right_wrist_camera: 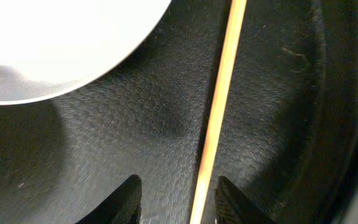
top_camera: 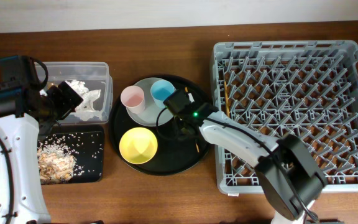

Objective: Sort waste into correct bins and load items into the dishwasher rack
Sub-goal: 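Place the chopsticks upright in the rack and release, then move the right gripper to the blue cup and grasp it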

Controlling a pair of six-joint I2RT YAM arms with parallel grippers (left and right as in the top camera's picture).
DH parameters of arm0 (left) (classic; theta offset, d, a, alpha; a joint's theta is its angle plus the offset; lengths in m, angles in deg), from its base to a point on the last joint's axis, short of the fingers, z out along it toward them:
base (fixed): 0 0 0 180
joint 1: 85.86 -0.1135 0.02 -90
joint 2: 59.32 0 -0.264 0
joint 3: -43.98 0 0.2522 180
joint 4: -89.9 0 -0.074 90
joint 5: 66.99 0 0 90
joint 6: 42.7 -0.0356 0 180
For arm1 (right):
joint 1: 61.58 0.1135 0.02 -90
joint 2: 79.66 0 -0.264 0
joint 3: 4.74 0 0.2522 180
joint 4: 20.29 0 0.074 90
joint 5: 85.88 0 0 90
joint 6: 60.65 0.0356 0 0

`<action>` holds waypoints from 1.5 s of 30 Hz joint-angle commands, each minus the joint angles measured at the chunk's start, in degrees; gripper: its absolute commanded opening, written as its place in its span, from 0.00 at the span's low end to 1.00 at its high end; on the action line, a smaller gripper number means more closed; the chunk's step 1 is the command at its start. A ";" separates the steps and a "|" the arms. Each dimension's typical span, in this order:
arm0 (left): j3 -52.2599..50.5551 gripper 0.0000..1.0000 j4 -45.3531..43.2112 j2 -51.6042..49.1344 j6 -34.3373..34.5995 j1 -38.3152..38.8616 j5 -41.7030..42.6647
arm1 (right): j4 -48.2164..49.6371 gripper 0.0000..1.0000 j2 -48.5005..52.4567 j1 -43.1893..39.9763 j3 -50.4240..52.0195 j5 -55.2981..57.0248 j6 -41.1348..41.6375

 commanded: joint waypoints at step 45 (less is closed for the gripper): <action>0.37 0.99 0.07 0.98 -0.09 -0.13 0.15 | -39.50 0.04 -9.79 -15.02 -19.98 -0.72 1.73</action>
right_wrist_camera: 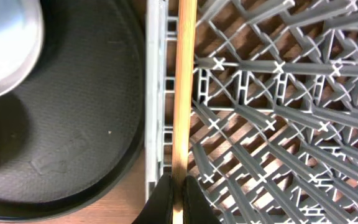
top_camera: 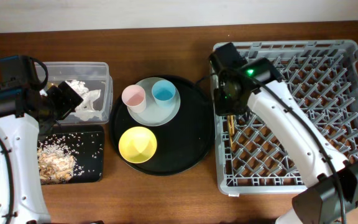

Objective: Sort waste into correct bins and load items into the dishwasher rack
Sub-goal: 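Move the right gripper to the blue cup and grasp it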

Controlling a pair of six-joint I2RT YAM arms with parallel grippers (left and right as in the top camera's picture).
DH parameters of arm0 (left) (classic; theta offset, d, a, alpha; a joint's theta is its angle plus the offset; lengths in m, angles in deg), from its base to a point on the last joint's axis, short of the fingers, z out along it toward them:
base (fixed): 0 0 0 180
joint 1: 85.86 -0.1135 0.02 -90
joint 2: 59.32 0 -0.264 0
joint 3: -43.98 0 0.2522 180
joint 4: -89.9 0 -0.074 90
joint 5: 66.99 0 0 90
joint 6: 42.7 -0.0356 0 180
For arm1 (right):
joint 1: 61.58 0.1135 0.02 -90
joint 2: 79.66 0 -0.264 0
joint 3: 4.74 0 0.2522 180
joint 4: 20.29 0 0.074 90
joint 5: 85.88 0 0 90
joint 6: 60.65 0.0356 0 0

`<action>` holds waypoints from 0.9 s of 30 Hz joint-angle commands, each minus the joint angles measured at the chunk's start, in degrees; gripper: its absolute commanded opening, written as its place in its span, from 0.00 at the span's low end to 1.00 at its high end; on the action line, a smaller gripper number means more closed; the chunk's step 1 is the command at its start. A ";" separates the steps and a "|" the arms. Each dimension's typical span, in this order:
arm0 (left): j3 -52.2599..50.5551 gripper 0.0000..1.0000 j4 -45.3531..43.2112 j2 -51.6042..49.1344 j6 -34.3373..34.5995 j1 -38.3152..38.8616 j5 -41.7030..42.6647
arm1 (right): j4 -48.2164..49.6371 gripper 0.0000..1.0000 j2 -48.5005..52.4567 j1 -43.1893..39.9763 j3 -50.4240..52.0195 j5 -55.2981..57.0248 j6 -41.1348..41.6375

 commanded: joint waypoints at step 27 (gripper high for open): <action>0.37 0.99 0.04 0.98 -0.09 -0.13 0.15 | 8.02 0.24 -2.34 0.07 7.34 -26.43 -5.97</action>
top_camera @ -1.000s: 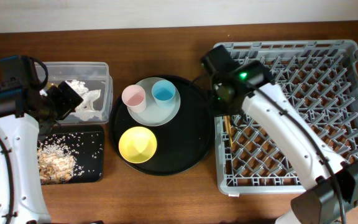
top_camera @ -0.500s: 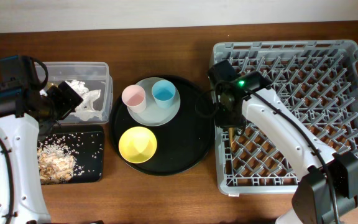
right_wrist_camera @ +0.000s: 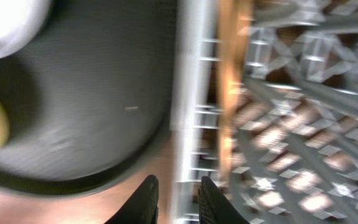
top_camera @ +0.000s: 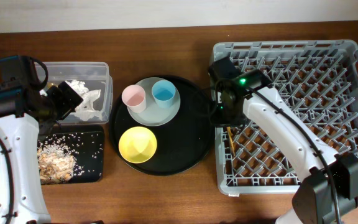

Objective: Sort waste into correct bins and load items into the dishwasher rack
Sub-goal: 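Move the right gripper to the blue cup and grasp it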

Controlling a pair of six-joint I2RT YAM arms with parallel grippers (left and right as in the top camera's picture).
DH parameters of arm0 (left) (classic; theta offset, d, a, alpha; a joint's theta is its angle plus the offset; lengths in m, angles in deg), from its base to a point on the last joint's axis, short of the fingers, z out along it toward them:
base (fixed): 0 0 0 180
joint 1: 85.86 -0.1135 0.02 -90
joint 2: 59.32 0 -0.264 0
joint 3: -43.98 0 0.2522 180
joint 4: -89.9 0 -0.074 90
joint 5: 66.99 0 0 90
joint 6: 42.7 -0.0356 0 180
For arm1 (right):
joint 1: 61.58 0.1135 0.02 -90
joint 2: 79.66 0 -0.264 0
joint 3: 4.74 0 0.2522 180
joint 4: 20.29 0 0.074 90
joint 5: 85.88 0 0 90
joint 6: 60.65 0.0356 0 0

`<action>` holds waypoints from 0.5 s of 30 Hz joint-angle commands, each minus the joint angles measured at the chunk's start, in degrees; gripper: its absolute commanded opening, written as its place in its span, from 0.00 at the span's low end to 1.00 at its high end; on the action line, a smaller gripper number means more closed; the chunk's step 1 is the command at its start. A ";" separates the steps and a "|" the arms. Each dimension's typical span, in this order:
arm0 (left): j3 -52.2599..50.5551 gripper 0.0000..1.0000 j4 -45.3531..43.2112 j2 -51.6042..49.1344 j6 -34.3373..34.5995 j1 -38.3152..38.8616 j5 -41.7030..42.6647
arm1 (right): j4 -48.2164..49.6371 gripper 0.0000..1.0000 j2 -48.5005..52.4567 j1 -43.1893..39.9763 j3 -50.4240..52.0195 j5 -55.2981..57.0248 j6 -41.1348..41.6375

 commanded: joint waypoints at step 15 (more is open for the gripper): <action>0.37 0.99 0.07 0.98 -0.09 -0.13 0.15 | 30.75 0.49 2.49 16.59 -1.57 2.99 -18.10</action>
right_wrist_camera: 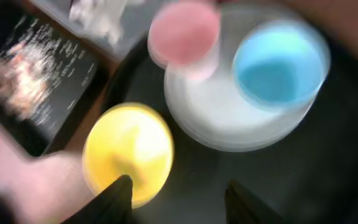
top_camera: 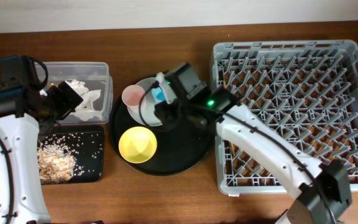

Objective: Sort waste into correct bins and load items into the dishwasher rack
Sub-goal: 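Move the right gripper to the blue cup and grasp it, then lift the blue cup with the right gripper over the rack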

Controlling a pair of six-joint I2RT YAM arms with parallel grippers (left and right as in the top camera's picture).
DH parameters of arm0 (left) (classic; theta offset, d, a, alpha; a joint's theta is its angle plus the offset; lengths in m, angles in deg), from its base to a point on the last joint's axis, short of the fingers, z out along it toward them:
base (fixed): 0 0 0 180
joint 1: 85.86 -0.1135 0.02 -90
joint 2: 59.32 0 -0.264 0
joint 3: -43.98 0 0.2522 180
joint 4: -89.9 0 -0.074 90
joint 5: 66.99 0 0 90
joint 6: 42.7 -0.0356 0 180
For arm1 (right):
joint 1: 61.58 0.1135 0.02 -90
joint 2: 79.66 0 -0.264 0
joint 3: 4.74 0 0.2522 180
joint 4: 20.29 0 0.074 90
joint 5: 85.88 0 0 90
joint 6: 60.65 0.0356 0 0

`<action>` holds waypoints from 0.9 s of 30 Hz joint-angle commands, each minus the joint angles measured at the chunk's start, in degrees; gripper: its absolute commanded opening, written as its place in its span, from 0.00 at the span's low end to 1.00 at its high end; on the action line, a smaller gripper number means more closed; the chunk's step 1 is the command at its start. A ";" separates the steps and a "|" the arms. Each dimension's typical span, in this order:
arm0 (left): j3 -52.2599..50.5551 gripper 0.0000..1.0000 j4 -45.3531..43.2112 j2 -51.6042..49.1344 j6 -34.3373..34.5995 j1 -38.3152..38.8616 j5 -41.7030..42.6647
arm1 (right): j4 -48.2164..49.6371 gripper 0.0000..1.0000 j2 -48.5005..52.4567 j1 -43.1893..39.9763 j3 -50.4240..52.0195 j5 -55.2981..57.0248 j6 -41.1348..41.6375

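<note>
On the black round tray point(top_camera: 185, 152) stand a yellow bowl point(top_camera: 138, 144) and a white plate point(top_camera: 143, 112) carrying a pink cup point(top_camera: 132, 96) and a blue cup point(right_wrist_camera: 281, 59). My right gripper point(right_wrist_camera: 182, 202) hangs open and empty above the tray, just right of the yellow bowl point(right_wrist_camera: 128, 152) and in front of the plate point(right_wrist_camera: 247, 124). The right wrist view is blurred. The grey dishwasher rack point(top_camera: 291, 112) fills the right side; a wooden chopstick point(top_camera: 227, 82) shows faintly at its left edge. My left gripper point(top_camera: 64, 99) hovers at the clear bin; its jaws do not show.
A clear bin point(top_camera: 101, 70) with white tissue stands at the back left. In front of it is a black bin point(top_camera: 89, 162) holding food scraps. My right arm point(top_camera: 253, 140) crosses the rack's left wall. Bare wooden table lies along the front edge.
My right gripper has gone from the rack's left edge to above the tray beside the yellow bowl, and its fingers stand wider apart. The chopstick stayed in the rack. The left arm is unchanged.
My right gripper was open around a chopstick lying on the tray. Then it was shut on that chopstick over the rack's left edge. Then its fingers were apart with the chopstick resting in the rack. Now it is back over the tray, empty.
</note>
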 commanded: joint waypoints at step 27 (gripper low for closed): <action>0.37 0.99 0.07 0.98 -0.09 -0.13 0.15 | 17.64 0.04 10.23 -1.55 -0.90 9.73 -17.14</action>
